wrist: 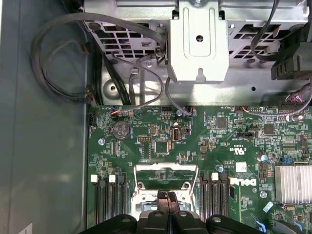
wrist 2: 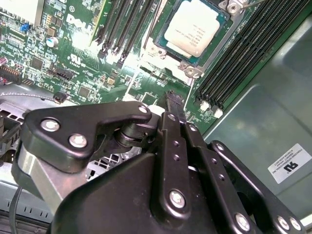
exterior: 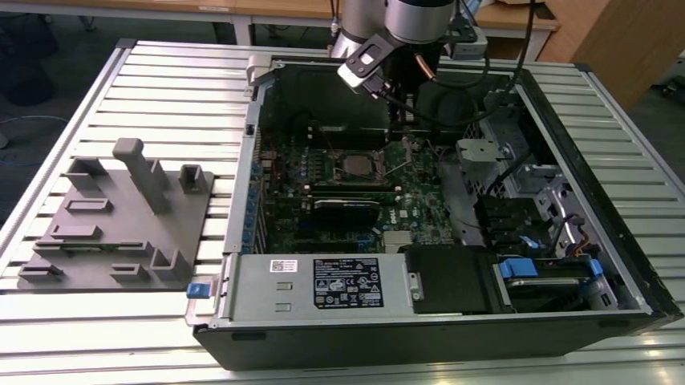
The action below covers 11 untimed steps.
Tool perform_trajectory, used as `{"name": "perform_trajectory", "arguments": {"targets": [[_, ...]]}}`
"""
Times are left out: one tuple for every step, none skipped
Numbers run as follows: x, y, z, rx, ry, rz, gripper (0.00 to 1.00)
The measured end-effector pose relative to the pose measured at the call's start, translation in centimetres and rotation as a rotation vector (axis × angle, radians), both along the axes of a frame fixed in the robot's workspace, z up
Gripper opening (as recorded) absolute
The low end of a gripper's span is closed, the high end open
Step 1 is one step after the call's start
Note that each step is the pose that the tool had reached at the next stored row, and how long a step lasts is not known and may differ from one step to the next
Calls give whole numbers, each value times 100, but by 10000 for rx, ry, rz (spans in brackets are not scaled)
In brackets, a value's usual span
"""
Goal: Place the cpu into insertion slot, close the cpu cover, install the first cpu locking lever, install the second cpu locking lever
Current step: 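Close the cpu cover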
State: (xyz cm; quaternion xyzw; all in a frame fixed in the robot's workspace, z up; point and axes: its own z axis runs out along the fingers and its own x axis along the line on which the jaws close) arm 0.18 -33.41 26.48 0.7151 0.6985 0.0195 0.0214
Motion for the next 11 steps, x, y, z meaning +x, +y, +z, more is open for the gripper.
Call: {"name": "perform_trajectory", "arguments": {"targets": [[7,0,0,0,-1,-1,10],[15,0,0,1,-1,-1,10],[21,0,0,0,-1,-1,10],[22,0,0,1,-1,-2,10],[22,0,0,0,0,-2,10],[22,0,0,0,0,-3,10],[23,0,0,0,-1,-1,10],[23,0,0,1,-1,-1,10],[23,0,0,1,-1,-1,10],[23,0,0,1,-1,-2,10],[23,0,0,0,0,-1,10]]}}
